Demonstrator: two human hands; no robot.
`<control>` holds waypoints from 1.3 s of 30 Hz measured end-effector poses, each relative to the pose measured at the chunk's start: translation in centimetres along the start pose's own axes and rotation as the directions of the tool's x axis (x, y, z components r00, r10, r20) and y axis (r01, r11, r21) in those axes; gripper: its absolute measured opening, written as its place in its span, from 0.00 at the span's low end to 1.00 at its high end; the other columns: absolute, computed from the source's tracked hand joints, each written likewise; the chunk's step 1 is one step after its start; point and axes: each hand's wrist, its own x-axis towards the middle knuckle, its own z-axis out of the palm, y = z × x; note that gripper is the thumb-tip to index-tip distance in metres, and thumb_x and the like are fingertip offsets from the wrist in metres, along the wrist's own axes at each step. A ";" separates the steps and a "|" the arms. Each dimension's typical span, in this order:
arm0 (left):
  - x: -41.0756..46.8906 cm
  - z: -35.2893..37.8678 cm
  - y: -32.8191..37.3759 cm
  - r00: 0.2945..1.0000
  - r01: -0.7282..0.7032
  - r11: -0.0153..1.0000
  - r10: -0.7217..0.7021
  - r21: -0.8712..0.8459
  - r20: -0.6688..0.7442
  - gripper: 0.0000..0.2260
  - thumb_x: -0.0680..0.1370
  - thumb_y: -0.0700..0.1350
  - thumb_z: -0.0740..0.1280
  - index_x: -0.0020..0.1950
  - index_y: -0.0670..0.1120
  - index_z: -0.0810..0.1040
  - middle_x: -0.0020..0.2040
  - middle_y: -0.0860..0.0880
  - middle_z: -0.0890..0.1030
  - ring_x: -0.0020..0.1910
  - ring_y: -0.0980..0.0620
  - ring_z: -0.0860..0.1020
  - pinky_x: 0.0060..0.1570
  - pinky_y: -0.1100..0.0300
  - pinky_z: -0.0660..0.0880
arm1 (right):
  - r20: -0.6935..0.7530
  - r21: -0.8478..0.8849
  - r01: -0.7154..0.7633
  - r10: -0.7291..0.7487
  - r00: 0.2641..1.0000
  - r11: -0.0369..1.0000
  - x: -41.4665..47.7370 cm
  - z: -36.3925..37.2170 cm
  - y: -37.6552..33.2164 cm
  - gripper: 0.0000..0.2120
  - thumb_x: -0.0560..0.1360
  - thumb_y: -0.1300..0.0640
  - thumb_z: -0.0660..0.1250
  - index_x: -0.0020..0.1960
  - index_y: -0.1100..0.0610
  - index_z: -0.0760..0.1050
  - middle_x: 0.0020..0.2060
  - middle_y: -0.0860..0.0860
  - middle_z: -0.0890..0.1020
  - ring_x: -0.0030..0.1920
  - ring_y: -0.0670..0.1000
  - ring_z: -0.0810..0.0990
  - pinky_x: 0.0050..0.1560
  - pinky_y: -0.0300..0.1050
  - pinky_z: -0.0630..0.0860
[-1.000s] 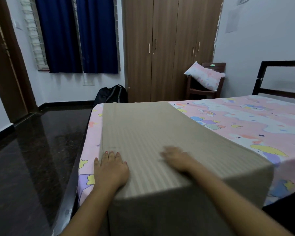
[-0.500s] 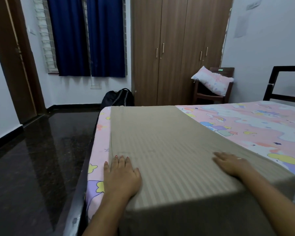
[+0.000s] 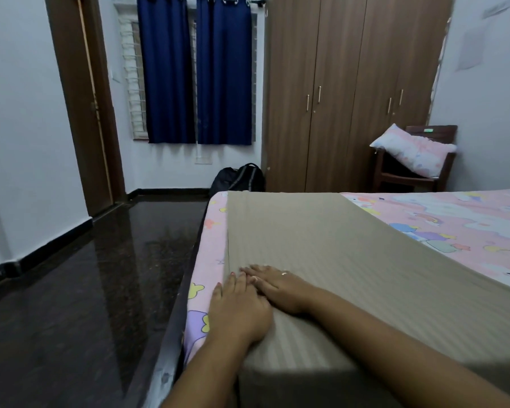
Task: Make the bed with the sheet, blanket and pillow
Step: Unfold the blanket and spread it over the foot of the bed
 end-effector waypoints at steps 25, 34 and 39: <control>4.2 -1.8 -5.7 0.987 -0.138 0.988 0.143 -0.067 0.073 0.25 0.80 0.57 0.48 0.77 0.54 0.51 0.78 0.54 0.50 0.77 0.52 0.47 0.71 0.39 0.45 | -0.034 -0.101 -0.183 0.180 0.983 0.978 -2.6 0.4 -2.9 0.23 0.83 0.44 0.44 0.77 0.40 0.48 0.77 0.44 0.52 0.76 0.45 0.50 0.74 0.52 0.49; 6.8 -1.3 -6.8 0.989 -0.109 0.987 0.120 -0.119 0.089 0.24 0.80 0.56 0.47 0.77 0.58 0.50 0.78 0.55 0.45 0.77 0.47 0.42 0.71 0.38 0.44 | -0.079 -0.058 -0.174 0.169 0.982 0.983 0.6 0.8 -2.4 0.23 0.83 0.47 0.45 0.77 0.40 0.46 0.77 0.41 0.48 0.76 0.42 0.46 0.74 0.48 0.44; 11.0 -1.0 -7.2 0.992 -0.087 0.990 0.096 -0.110 0.080 0.24 0.81 0.55 0.45 0.77 0.58 0.48 0.78 0.53 0.43 0.77 0.49 0.41 0.71 0.37 0.41 | -0.144 -0.006 -0.183 0.181 0.973 0.983 6.0 0.8 -1.6 0.23 0.83 0.49 0.46 0.78 0.45 0.47 0.77 0.42 0.49 0.76 0.42 0.47 0.75 0.49 0.45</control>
